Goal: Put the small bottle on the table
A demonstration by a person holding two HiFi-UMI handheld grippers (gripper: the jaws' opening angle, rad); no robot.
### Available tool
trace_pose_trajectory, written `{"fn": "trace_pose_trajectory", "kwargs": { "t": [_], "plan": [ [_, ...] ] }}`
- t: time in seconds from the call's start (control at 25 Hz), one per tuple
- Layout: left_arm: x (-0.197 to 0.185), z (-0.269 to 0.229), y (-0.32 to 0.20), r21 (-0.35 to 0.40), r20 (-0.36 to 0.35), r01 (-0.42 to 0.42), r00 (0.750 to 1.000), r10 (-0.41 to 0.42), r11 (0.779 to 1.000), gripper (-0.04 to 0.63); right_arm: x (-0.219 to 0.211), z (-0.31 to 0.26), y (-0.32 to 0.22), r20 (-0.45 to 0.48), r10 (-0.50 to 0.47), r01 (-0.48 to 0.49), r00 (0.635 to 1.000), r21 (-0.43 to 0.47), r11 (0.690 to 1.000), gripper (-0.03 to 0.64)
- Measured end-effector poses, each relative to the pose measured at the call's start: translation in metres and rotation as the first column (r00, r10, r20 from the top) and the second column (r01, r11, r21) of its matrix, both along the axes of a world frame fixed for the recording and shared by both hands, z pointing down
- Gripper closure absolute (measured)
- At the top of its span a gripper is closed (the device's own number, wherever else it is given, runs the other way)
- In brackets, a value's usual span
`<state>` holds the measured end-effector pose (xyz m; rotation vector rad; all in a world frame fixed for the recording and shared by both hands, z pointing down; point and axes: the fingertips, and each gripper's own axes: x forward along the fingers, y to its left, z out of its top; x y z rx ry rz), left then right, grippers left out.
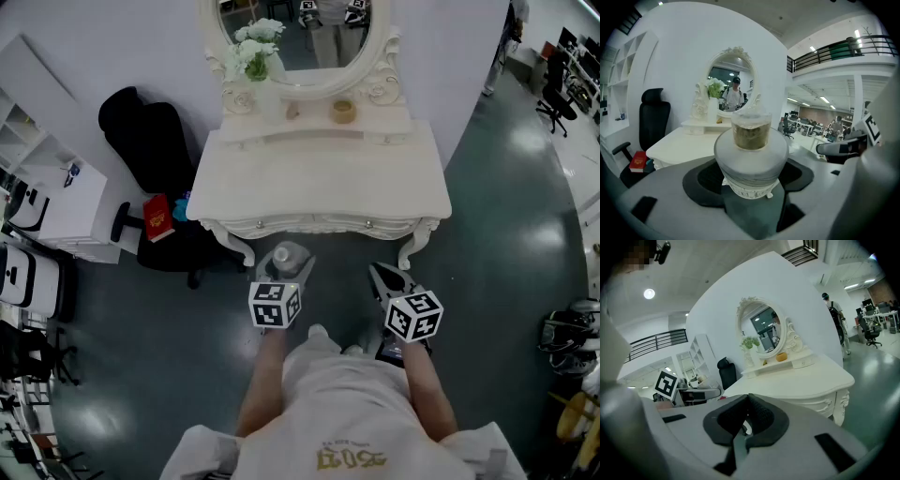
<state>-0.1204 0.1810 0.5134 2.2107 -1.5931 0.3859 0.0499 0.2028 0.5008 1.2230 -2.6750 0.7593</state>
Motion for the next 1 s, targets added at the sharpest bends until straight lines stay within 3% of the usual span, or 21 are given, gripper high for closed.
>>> {"fn": "trace_pose_trajectory", "kwargs": {
  "t": [0.6, 1.0],
  "plan": [
    [0.015, -0.005, 0.002, 0.011, 0.0, -0.029, 1.0, 0.029, 1.0, 0.25, 0.015, -0.004, 0.006, 0.005, 0.032, -0.032, 0.999, 0.014, 0.999, 0.603],
    [0.022, 0.015, -0.059, -0.019, -0.03, -0.033, 0.999, 0.032, 0.999, 0.25, 0.026, 0.011, -0.051, -0.035, 0.052, -0.052, 0.998, -0.002, 0.999, 0.603]
  ]
}}
